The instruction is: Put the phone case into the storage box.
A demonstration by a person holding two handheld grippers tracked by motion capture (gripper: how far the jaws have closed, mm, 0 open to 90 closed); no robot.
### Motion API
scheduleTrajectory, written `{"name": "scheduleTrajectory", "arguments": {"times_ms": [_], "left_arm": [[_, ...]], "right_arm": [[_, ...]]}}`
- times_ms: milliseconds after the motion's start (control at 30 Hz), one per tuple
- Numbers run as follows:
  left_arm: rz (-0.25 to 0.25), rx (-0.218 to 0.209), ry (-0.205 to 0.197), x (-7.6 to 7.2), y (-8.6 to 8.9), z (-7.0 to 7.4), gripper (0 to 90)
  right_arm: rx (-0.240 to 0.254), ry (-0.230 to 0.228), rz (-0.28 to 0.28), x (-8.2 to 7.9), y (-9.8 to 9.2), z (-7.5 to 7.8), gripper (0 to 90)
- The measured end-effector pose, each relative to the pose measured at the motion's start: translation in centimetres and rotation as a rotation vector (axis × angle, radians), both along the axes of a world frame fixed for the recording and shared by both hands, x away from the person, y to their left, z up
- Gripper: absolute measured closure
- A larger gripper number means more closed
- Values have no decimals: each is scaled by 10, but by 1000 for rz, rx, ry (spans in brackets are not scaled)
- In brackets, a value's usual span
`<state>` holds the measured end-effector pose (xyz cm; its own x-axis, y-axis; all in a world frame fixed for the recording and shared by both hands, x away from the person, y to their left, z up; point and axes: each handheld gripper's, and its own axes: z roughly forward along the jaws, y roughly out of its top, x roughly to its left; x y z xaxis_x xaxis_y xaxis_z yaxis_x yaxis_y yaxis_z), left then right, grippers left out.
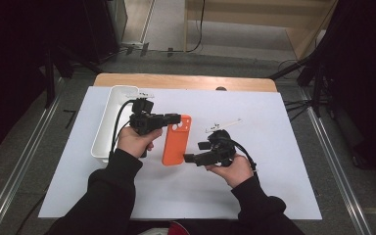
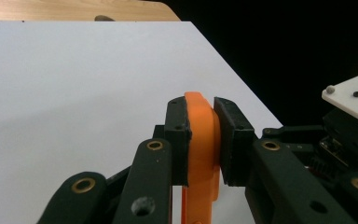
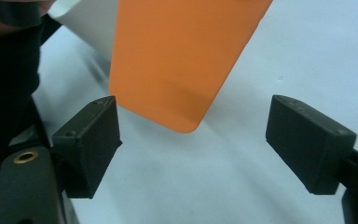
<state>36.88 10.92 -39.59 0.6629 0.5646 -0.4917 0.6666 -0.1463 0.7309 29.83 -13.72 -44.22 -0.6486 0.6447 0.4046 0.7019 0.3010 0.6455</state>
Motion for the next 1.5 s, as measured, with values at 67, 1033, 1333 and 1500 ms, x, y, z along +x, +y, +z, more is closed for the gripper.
{"name": "scheduleTrajectory", "arguments": {"times_ms": [67,1033,1333,1500], "left_arm": [[-8,9,-1,-1,1,1,759],[-216,49,-22,-20,2,4,759],[-271,43,-49,-23,2,5,758],[-258,63,-57,-21,2,4,758]], "right_arm": [[12,4,26,0,-4,2,169],[35,-29,158,3,-39,8,305],[52,-81,237,6,-39,9,309],[74,-82,252,8,-41,12,300]]}}
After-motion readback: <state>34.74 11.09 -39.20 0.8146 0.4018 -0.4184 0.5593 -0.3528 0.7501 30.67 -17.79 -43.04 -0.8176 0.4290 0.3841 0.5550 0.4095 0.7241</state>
